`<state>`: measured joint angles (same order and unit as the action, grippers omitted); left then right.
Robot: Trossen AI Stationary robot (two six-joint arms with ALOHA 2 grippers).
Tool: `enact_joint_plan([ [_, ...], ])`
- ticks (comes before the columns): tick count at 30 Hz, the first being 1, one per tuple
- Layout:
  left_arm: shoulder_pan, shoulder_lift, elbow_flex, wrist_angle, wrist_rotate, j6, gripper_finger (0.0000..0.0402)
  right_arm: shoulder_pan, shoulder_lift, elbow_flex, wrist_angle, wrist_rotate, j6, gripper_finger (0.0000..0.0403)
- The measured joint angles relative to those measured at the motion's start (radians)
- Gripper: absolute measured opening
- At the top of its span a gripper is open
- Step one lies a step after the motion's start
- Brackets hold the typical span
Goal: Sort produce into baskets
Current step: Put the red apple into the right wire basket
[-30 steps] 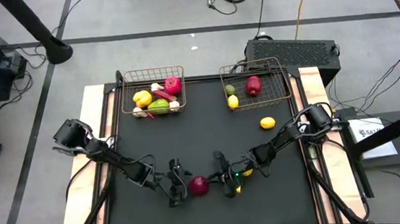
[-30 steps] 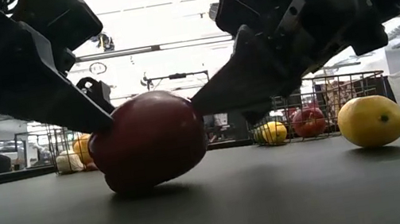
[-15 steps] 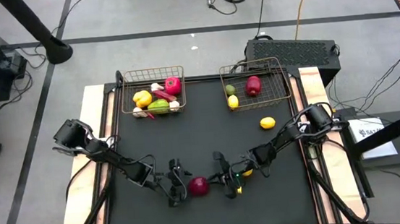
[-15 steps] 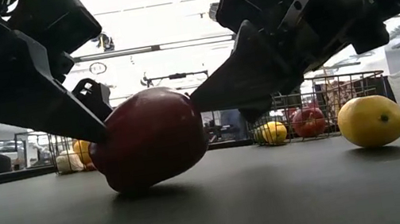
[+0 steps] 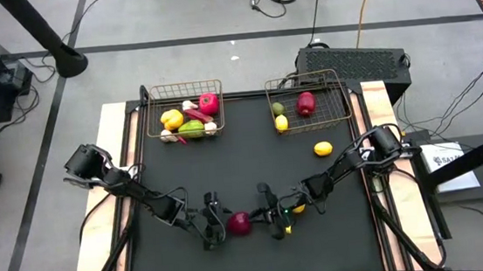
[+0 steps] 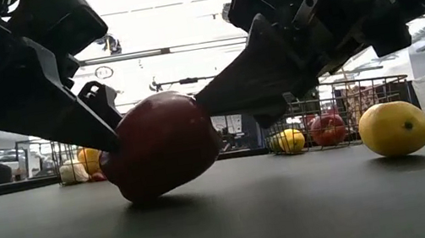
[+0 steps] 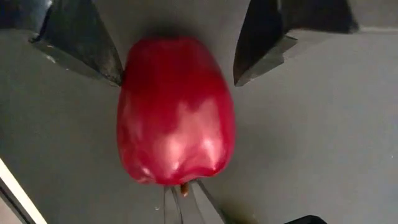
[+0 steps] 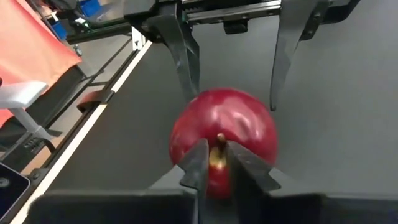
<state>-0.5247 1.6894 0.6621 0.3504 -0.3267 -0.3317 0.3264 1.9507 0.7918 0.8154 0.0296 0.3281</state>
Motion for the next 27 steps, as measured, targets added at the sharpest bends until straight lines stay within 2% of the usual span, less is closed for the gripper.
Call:
enact_joint_plan([
  [4, 0.0, 0.0, 0.0, 0.006, 0.0, 0.006, 0.03, 0.0, 0.0, 0.0, 0.009, 0.018, 0.0, 0.0066],
  [13, 0.0, -0.001, 0.0, 0.011, -0.001, 0.007, 0.0299, 0.0, 0.0, 0.0, 0.011, 0.026, 0.0, 0.0065],
  [22, -0.003, -0.002, 0.0, 0.054, 0.008, 0.059, 0.0299, -0.006, 0.0, 0.0, 0.011, 0.025, 0.005, 0.0091],
  [27, -0.003, -0.002, 0.0, 0.063, 0.011, 0.059, 0.0299, -0.006, 0.0, 0.0, 0.011, 0.028, 0.004, 0.0089],
])
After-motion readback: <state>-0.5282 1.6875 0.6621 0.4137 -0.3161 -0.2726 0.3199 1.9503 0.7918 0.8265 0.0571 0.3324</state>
